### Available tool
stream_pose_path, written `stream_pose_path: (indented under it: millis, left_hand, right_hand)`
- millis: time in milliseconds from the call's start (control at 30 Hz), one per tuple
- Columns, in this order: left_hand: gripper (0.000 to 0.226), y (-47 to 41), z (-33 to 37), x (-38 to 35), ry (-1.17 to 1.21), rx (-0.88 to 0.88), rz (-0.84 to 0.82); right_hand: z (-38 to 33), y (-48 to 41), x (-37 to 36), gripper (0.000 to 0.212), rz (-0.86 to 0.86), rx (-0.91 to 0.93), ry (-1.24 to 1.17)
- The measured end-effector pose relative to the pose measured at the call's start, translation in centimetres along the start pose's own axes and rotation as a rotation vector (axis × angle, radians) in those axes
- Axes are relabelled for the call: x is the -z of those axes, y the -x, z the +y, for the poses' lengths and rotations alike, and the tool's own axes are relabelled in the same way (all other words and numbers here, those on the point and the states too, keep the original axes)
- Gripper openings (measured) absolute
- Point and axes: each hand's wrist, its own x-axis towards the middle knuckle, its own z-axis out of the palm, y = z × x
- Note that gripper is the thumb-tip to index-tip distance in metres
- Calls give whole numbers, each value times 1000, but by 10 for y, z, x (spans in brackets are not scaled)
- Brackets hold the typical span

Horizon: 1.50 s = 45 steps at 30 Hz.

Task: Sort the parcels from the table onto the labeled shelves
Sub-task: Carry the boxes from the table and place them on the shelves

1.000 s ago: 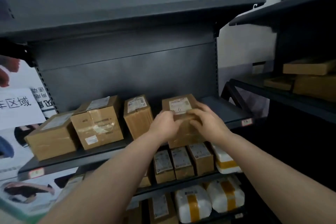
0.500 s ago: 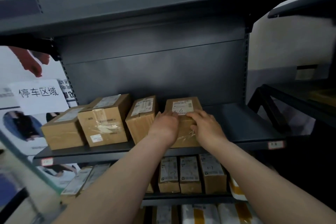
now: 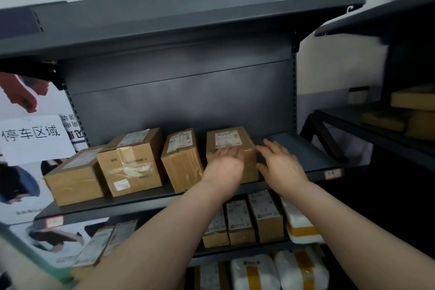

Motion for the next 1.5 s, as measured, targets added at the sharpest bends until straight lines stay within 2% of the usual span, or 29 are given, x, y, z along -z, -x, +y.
stream_pose_path:
  millis: [133, 267, 433, 533, 667, 833, 1000, 1267, 1500]
  left_hand:
    - [51, 20, 10, 3, 58, -122, -30]
    - [40, 52, 23, 2, 94, -302, -37]
    - [35, 111, 56, 0, 239, -471, -101]
    - [28, 157, 85, 0, 275, -607, -179]
    - [37, 218, 135, 9, 248, -832, -254]
    - [45, 293, 208, 49, 297, -1045, -283]
    - [44, 385, 284, 100, 333, -1260, -267]
    - [40, 610, 427, 199, 323, -1632, -276]
    - [37, 791, 500, 280, 397, -1881, -263]
  right_hand:
    - [2, 53, 7, 51, -40, -156, 140]
    - [-12, 124, 19, 49, -107, -326, 211]
    - [-46, 238, 37, 46, -152, -527, 227]
    - [-70, 313, 49, 49, -234, -663, 224]
    - [-100, 415, 63, 50, -302, -839, 256]
    - [-136, 536, 98, 50, -276, -1095, 246]
    - [-177, 659, 151, 48, -167, -1305, 260]
    - [-283, 903, 237, 45, -38, -1636, 392]
    - [-372, 1068, 287, 43, 28, -1926, 455]
